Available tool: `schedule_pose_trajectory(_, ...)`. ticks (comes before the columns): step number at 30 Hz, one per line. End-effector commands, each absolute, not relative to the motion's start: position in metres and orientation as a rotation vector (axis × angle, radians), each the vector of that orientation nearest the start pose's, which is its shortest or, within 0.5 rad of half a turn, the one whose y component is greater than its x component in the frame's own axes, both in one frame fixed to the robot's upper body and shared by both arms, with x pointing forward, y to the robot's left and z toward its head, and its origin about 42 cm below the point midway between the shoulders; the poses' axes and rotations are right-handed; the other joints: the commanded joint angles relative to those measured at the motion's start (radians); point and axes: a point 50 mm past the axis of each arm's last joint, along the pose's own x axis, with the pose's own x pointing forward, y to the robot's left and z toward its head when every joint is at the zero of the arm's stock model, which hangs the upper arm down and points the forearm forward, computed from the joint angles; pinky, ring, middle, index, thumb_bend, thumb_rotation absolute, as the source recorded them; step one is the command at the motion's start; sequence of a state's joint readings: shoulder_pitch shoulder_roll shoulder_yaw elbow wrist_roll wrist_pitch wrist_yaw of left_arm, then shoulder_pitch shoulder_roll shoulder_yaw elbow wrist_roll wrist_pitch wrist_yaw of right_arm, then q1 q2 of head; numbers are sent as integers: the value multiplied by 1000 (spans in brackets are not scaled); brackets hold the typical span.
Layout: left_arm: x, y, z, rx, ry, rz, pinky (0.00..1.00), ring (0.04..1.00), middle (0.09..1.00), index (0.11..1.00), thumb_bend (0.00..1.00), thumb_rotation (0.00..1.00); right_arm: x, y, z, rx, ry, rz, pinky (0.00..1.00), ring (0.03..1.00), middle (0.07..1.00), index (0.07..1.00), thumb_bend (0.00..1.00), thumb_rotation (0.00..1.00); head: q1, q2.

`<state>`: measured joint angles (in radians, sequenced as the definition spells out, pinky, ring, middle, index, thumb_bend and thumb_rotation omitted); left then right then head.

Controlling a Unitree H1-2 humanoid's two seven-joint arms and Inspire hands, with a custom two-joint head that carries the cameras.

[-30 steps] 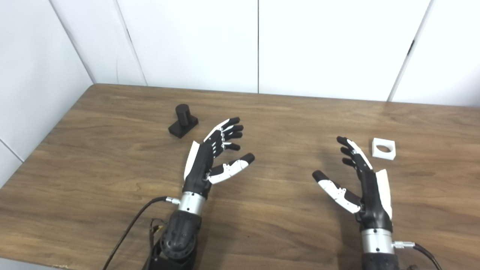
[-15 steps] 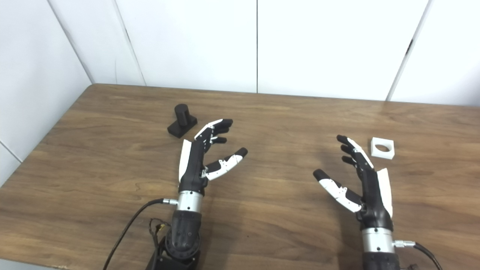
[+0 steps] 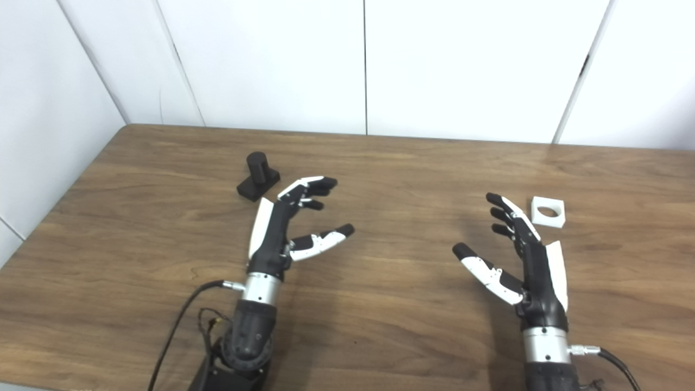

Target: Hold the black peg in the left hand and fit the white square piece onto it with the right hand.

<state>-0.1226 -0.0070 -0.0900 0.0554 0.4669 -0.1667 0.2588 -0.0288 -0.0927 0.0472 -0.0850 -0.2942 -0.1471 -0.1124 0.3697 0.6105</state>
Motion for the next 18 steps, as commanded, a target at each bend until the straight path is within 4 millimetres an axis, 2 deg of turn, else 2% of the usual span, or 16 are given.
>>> schedule_pose_trajectory(1,321,193,140,517,-347,160,606,726,740,677,694,134,296,-246,139,-438,-288,-58,769,838,879,824,740,473,1,2)
schedule_pose_trajectory(7,326,202,148,591,-358,207,619,732,755,689,681,127,295,-248,139,-436,-285,-63,767,830,876,822,733,464,5,1)
schedule_pose_trajectory(14,334,213,156,636,-369,247,589,718,748,686,676,106,295,-250,139,-444,-280,-69,762,828,876,823,738,486,6,2)
schedule_pose_trajectory(18,338,217,160,669,-368,291,592,726,752,685,690,147,295,-251,138,-447,-277,-69,766,828,874,822,743,496,7,2)
